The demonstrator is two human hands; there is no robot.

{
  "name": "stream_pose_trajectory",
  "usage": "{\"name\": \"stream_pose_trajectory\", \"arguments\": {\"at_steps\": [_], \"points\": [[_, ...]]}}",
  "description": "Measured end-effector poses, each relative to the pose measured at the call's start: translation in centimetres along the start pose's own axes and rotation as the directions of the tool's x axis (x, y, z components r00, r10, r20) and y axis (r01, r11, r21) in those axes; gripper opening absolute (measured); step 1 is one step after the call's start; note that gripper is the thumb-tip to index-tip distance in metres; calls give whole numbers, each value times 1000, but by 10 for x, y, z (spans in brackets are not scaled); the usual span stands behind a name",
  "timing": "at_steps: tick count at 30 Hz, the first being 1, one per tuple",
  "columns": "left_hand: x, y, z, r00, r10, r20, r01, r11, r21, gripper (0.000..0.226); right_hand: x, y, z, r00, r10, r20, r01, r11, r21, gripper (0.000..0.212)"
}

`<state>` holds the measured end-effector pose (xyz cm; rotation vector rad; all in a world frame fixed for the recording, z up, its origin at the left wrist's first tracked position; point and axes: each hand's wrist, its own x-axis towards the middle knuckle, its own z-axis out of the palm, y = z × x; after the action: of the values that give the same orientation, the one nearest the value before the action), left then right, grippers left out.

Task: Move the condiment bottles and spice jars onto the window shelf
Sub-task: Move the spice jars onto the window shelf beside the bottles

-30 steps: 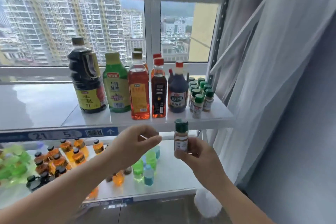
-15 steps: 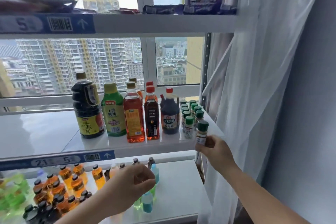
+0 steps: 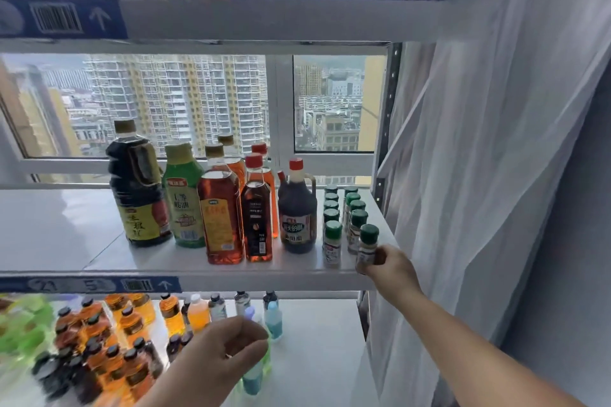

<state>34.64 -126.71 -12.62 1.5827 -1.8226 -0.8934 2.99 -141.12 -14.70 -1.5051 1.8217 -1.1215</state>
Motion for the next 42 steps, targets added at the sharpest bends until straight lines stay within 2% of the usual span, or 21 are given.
{"name": "stream_pose_trajectory", "arguments": {"at_steps": [7,16,18,21,23,26,29,33,37,39,42], "points": [[8,1,14,997,-70,9,71,997,-30,12,19,1,10,999,-35,41,36,999,-21,20],[20,-4,20,991,-130,35,131,991,-28,9,20,4,12,997,-80,23,80,996,-42,23],[24,-7,24,991,-130,21,130,991,-24,13,18,5,15,997,-74,29,73,997,36,34],[34,-6,32,993,-119,-16,117,988,-102,14,14,2,14,995,-93,-31,98,966,238,65],[45,0,41,993,-120,-12,114,968,-224,29,16,-1,12,997,-54,-46,69,909,412,75],[72,12,58,996,-92,-17,78,917,-392,62,30,3,18,999,-20,37,-6,806,591,83],[103,36,72,999,-38,31,49,880,-472,66,51,11,29,992,-23,124,-63,764,642,87],[138,58,83,999,-21,46,41,865,-501,92,70,13,41,975,3,220,-154,725,672,81],[154,63,89,994,-54,94,96,843,-529,105,81,18,47,971,42,234,-195,701,686,84],[157,62,92,990,-43,135,112,819,-563,102,78,10,47,973,50,226,-198,686,701,85],[160,59,97,990,-19,141,98,813,-574,79,77,4,47,973,31,227,-190,661,726,85]]}}
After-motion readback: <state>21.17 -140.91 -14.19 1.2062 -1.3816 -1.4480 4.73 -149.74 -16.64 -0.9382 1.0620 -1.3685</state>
